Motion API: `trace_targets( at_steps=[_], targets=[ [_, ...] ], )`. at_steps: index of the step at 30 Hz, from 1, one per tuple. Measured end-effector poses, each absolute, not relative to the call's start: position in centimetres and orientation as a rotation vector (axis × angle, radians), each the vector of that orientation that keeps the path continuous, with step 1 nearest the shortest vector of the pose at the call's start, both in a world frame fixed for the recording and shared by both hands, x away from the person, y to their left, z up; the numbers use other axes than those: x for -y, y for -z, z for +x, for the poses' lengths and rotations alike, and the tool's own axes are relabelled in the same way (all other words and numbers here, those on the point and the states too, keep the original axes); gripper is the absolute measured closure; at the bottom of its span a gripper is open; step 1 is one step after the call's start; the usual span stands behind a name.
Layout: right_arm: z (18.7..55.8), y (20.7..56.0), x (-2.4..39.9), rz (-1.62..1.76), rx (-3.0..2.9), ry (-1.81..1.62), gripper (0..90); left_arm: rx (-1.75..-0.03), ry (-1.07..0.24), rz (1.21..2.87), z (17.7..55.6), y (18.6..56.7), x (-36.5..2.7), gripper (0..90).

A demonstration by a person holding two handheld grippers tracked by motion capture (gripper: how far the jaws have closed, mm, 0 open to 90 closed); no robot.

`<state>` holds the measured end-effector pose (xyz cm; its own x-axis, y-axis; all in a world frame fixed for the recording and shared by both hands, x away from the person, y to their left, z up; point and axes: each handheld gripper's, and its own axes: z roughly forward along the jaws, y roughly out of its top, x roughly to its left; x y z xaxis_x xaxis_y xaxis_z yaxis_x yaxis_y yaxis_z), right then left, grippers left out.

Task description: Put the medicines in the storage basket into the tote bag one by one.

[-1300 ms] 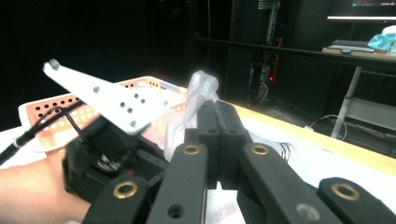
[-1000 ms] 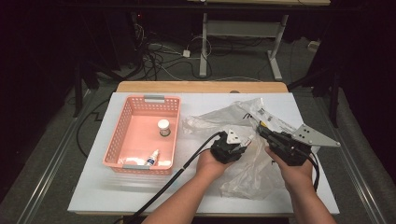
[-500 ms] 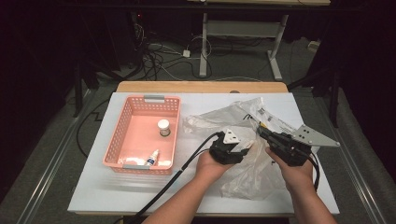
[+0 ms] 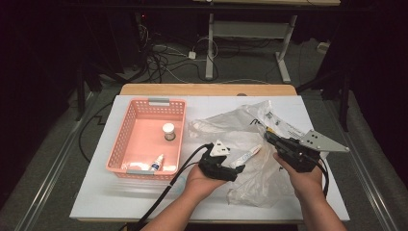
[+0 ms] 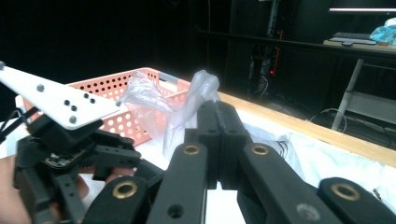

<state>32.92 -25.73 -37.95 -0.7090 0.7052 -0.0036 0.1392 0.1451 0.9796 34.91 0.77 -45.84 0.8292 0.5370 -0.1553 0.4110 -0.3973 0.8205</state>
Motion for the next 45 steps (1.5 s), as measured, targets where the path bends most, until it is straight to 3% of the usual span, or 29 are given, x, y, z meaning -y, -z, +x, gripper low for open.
trace_targets(
  at_steps=[9, 20, 45],
  targets=[
    [32.8, 37.7, 25.8, 0.796, -1.95, -1.601, 90.0, -0.722, -0.187, 2.046, 33.4, 44.1, -2.6, 0.0],
    [32.8, 37.6, 25.9, 0.8, -1.947, -1.599, 90.0, -0.731, -0.24, 2.019, 31.9, 42.6, -6.2, 0.0],
    [32.7, 37.6, 26.1, 0.802, -1.947, -1.597, 90.0, -0.952, -0.368, 1.928, 31.8, 41.3, -17.1, 0.0]
  ],
)
